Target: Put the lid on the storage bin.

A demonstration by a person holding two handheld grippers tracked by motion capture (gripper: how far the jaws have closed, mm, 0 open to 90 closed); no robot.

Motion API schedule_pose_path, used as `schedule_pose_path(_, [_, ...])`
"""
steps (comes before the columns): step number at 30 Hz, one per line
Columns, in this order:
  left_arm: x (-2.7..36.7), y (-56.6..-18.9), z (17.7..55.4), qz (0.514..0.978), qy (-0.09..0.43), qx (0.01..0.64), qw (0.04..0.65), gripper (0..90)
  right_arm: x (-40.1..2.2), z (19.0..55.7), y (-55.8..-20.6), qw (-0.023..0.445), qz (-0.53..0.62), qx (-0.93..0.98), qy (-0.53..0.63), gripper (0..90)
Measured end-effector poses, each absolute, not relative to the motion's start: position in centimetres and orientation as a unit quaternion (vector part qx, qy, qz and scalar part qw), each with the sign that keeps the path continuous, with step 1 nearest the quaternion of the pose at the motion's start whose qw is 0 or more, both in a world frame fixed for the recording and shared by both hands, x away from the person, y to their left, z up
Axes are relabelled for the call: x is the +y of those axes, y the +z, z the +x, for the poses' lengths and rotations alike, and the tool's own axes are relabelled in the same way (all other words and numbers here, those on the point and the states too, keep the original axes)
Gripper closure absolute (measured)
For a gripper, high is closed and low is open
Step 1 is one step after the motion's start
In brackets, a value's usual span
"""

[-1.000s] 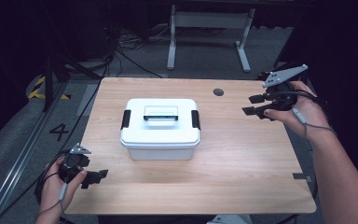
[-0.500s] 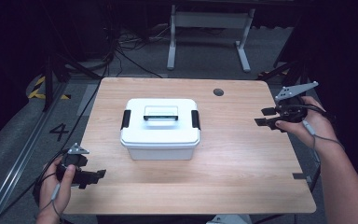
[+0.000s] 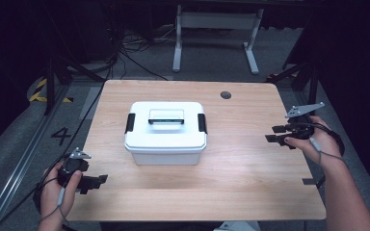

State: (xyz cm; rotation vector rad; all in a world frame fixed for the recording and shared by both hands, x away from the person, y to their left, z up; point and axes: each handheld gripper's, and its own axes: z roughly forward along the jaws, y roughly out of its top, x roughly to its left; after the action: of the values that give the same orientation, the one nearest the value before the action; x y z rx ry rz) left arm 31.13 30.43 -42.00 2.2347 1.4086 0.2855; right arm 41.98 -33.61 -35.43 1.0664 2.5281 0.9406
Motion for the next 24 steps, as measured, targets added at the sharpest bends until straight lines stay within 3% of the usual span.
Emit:
schedule_pose_path(12, [30.2, -42.3, 31.5, 0.821, 0.105, 0.514, 0.226, 17.8, -33.5, 41.5, -40.3, 0.101, 0.379, 0.867, 0.307, 48.1])
schedule_pose_path(24, [29.6, -42.5, 31.6, 0.827, 0.103, 0.505, 0.223, 17.9, -33.3, 40.8, -42.8, 0.097, 0.386, 0.865, 0.306, 47.5])
